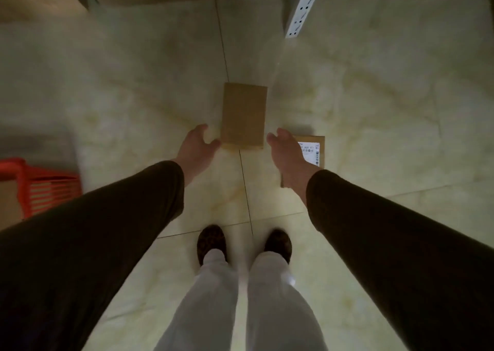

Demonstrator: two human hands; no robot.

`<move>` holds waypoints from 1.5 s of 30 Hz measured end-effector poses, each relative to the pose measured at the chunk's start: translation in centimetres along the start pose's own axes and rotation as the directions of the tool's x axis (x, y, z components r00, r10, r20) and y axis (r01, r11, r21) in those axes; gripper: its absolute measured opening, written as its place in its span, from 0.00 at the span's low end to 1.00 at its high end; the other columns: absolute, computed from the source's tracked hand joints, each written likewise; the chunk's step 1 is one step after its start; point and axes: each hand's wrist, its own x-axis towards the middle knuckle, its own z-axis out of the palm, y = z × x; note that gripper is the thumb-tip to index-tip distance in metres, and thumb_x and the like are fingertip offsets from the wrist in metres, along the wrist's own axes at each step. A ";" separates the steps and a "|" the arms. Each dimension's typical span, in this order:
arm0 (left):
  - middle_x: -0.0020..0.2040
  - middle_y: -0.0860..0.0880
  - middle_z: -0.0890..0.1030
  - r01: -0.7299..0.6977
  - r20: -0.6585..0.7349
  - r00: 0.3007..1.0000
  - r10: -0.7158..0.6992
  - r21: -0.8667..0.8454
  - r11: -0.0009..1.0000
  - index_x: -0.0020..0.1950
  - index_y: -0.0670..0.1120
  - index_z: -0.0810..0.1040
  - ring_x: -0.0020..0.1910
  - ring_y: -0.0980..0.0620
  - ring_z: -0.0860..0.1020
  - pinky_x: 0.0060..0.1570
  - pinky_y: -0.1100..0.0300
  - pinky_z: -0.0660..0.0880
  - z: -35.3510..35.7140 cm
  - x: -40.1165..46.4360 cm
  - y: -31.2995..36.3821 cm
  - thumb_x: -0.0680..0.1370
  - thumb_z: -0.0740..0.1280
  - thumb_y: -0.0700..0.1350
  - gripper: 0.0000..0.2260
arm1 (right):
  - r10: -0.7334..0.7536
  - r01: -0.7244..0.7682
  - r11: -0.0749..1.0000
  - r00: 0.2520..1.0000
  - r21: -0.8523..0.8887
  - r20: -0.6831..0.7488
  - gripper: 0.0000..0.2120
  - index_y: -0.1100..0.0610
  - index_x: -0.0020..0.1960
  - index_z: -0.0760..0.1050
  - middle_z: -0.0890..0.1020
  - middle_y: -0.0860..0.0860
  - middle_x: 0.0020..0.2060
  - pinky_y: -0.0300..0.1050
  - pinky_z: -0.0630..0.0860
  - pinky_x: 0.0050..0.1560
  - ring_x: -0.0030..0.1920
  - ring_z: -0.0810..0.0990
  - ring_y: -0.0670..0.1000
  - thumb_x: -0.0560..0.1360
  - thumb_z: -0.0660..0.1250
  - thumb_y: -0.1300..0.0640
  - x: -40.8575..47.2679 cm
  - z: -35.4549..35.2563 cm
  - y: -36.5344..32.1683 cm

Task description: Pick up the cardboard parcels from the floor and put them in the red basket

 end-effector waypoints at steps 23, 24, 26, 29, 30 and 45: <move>0.64 0.49 0.72 0.154 0.115 0.986 -0.117 -0.408 0.900 0.78 0.46 0.58 0.59 0.50 0.71 0.58 0.57 0.67 9.0 11.8 -3.0 0.83 0.62 0.42 0.25 | 0.087 -0.124 0.978 0.975 0.171 0.205 0.24 0.51 0.77 0.61 0.73 0.51 0.68 0.55 0.66 0.71 0.64 0.71 0.53 0.82 0.61 0.51 13.2 4.4 3.8; 0.64 0.48 0.71 0.146 0.092 0.989 -0.118 -0.419 0.896 0.78 0.46 0.58 0.58 0.49 0.71 0.56 0.57 0.67 8.7 11.0 -2.9 0.83 0.62 0.42 0.24 | 0.082 -0.116 0.978 0.978 0.172 0.192 0.24 0.51 0.76 0.61 0.73 0.50 0.68 0.55 0.67 0.70 0.65 0.72 0.53 0.82 0.61 0.51 12.3 4.3 3.7; 0.64 0.47 0.72 0.124 0.053 0.992 -0.112 -0.446 0.886 0.77 0.46 0.58 0.57 0.49 0.73 0.53 0.58 0.68 7.9 8.6 -2.3 0.83 0.61 0.42 0.24 | 0.064 -0.091 0.980 0.986 0.179 0.156 0.22 0.52 0.74 0.62 0.75 0.51 0.65 0.52 0.70 0.65 0.62 0.74 0.53 0.82 0.61 0.51 9.9 3.7 3.0; 0.61 0.48 0.72 0.096 0.013 0.995 -0.102 -0.483 0.870 0.77 0.46 0.57 0.56 0.49 0.74 0.49 0.61 0.69 6.0 4.0 -1.0 0.83 0.60 0.42 0.23 | 0.046 -0.069 0.978 0.992 0.198 0.116 0.19 0.53 0.71 0.63 0.74 0.49 0.57 0.46 0.67 0.56 0.56 0.73 0.50 0.83 0.61 0.53 5.1 2.4 1.4; 0.61 0.48 0.72 0.085 -0.004 0.995 -0.100 -0.490 0.867 0.77 0.46 0.57 0.56 0.49 0.74 0.48 0.61 0.69 5.1 2.5 -0.6 0.83 0.60 0.42 0.23 | 0.035 -0.054 0.978 0.995 0.199 0.097 0.18 0.54 0.70 0.63 0.74 0.49 0.56 0.45 0.67 0.55 0.55 0.73 0.49 0.83 0.61 0.54 3.2 2.0 0.7; 0.64 0.48 0.75 -0.035 -0.148 0.987 -0.063 -0.576 0.816 0.73 0.53 0.59 0.60 0.48 0.76 0.55 0.57 0.74 -10.8 -16.0 -6.2 0.82 0.63 0.44 0.22 | -0.120 0.091 0.954 0.989 0.285 0.086 0.16 0.55 0.68 0.65 0.76 0.52 0.65 0.44 0.72 0.59 0.61 0.76 0.51 0.81 0.63 0.59 -19.5 8.7 -6.4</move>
